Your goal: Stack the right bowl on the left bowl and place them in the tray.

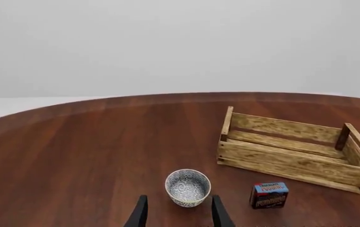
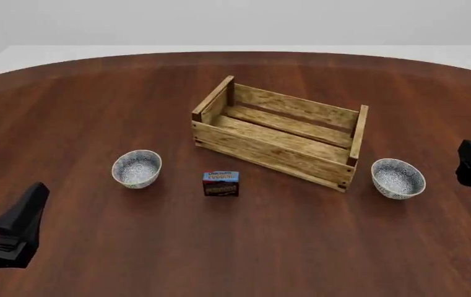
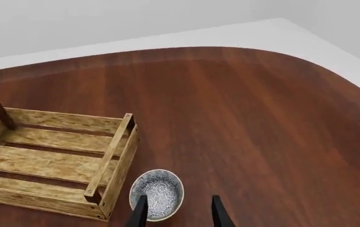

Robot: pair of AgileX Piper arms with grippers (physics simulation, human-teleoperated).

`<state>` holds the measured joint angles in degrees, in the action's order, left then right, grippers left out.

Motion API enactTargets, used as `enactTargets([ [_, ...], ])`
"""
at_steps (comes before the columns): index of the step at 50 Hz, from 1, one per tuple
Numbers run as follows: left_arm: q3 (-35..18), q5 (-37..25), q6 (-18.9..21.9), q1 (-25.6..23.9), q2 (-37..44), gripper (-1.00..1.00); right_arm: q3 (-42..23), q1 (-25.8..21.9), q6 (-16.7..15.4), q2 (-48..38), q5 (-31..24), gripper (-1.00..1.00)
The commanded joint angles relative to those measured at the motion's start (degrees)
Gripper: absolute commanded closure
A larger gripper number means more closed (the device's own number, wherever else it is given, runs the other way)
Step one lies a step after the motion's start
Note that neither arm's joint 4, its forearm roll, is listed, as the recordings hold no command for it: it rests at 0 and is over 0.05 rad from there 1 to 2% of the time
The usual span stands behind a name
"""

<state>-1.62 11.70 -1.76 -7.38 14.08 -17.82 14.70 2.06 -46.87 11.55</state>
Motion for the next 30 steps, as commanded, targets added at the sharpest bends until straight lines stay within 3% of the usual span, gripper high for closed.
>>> enactTargets([
  [1,0.47,0.80,-0.22,-0.38,0.52,-1.00,-0.51,0.35,-0.15,-1.06,-2.10,-1.00],
  [8,0.97,2.06,-0.49,-0.82,1.08,-1.00,0.58,-1.65,0.49,-1.01,-3.79,-1.00],
  [30,1.31,0.27,-0.37,-0.59,-1.24,-1.00,-1.90,0.85,0.18,-8.04,-1.27,-1.00],
])
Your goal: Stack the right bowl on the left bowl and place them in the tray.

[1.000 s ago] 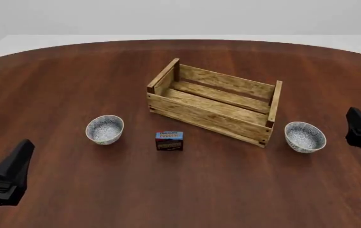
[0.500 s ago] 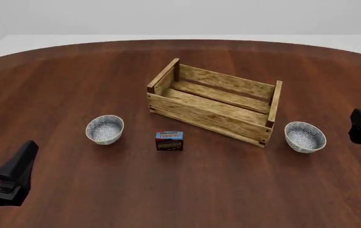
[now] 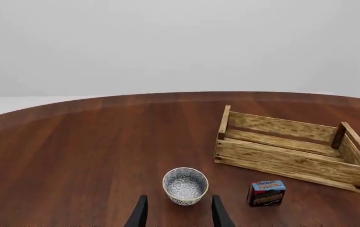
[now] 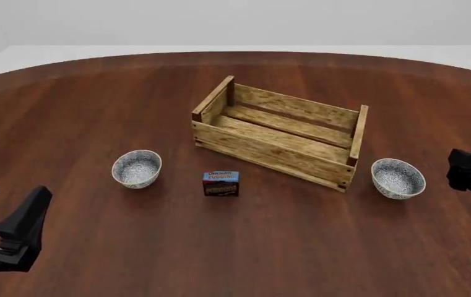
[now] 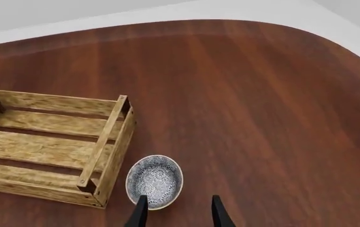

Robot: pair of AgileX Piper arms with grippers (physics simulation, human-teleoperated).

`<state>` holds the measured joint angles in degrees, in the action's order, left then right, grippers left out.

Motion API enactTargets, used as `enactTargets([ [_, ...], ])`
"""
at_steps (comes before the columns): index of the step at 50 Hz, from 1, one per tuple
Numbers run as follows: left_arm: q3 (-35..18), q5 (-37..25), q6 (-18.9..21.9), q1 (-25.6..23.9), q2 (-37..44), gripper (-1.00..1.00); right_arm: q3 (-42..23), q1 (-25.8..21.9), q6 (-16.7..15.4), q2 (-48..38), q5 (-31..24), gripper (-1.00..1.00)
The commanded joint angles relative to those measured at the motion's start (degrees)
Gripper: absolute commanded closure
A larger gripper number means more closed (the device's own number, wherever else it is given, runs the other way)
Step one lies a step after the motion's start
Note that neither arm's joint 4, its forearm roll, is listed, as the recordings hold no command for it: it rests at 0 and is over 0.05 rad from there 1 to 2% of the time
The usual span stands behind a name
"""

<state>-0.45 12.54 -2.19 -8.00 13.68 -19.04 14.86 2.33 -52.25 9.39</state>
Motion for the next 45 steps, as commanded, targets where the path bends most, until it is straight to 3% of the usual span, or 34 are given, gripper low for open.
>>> enactTargets([
  [1,0.16,-0.71,0.12,0.01,-0.95,-1.00,-0.83,0.78,0.27,-3.23,1.08,-1.00],
  [7,0.17,-0.32,0.12,-0.15,-0.40,-1.00,-0.53,1.25,1.60,-7.41,3.92,-1.00],
  [25,-0.09,-0.95,0.29,-0.29,-0.42,-1.00,0.32,2.31,1.73,-15.70,10.92,-1.00],
  [45,-0.34,-1.21,-0.79,-0.30,-0.31,-1.00,-0.99,2.60,1.49,-20.51,13.65,-1.00],
])
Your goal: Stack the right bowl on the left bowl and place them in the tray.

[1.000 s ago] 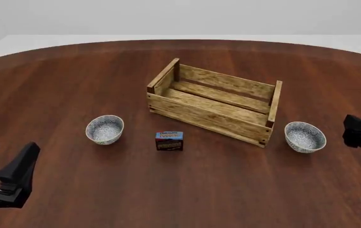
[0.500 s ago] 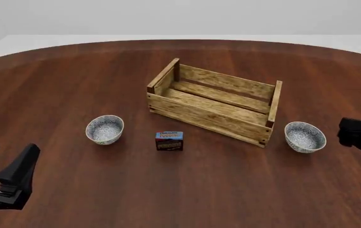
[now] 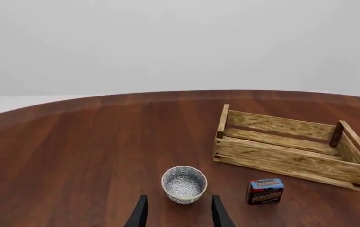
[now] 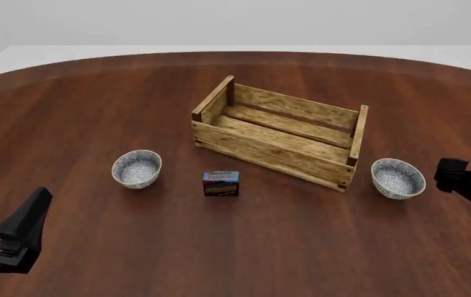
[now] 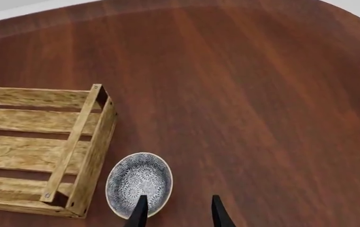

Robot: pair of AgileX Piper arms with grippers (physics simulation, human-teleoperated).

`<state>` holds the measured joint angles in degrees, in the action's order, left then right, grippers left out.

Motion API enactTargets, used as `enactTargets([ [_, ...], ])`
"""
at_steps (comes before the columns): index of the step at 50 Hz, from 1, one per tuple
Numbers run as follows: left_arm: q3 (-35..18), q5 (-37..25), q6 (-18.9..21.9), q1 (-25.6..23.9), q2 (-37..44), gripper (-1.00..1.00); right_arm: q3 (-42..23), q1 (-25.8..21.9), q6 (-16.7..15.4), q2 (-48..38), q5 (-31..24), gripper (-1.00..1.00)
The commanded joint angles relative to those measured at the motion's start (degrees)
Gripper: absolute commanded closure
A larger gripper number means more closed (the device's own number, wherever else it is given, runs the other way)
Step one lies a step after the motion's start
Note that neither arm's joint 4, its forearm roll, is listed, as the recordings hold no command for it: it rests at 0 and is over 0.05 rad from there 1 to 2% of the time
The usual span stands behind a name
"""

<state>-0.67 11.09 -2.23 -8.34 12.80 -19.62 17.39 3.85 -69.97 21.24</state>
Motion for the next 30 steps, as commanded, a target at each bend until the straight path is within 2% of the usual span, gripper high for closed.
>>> enactTargets([
  [1,-0.20,0.24,-0.83,-0.04,0.72,-1.00,-0.48,0.12,-0.14,-3.10,1.97,-1.00],
  [30,-0.67,-2.40,-1.00,0.25,-1.40,-1.00,-1.80,-1.26,-0.23,-12.62,8.42,-1.00],
])
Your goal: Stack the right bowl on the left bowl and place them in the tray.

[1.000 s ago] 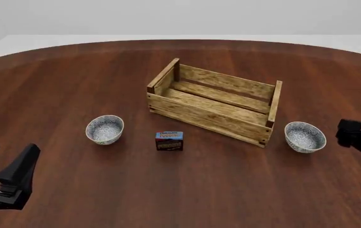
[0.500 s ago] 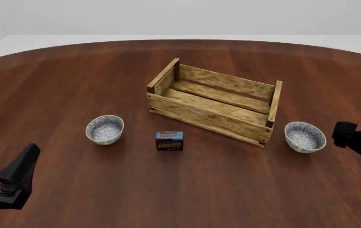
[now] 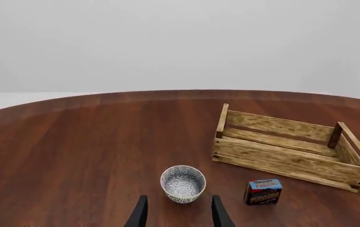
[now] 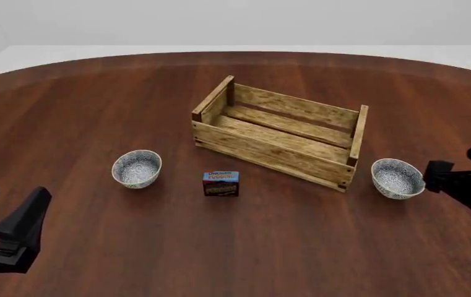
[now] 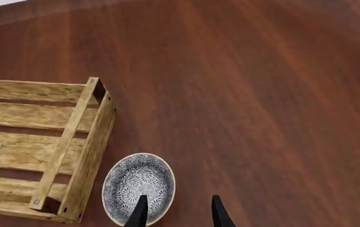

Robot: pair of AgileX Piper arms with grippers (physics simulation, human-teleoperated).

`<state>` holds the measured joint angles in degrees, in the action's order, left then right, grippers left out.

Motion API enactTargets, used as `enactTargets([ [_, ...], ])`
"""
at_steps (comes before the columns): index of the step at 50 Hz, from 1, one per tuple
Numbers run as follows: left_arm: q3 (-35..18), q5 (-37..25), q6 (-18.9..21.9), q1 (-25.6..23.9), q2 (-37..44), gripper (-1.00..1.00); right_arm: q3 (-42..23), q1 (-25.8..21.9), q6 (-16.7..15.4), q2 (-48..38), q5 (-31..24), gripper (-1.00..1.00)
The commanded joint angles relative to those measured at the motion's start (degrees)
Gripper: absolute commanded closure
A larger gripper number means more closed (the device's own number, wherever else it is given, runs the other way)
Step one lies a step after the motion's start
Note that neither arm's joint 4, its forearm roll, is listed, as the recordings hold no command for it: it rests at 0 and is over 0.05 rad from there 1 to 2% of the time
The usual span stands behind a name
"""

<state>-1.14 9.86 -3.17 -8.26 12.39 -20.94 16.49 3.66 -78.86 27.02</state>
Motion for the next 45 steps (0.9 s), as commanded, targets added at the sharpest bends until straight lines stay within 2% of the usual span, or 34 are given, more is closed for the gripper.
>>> enactTargets([
  [1,-0.12,-0.93,-0.12,0.28,-0.77,-1.00,-0.49,-0.41,0.01,-4.40,3.14,-1.00],
  [2,0.00,-0.45,-1.67,0.87,-0.11,-1.00,-0.49,-0.49,-0.02,-4.88,3.52,-1.00],
  [4,-0.05,-0.90,-1.85,0.66,-0.55,-1.00,-0.58,-0.65,-0.04,-5.62,4.05,-1.00],
  [45,-1.15,-3.83,-1.16,0.85,-2.63,-1.00,-2.21,-0.13,0.58,-16.76,11.80,-1.00],
])
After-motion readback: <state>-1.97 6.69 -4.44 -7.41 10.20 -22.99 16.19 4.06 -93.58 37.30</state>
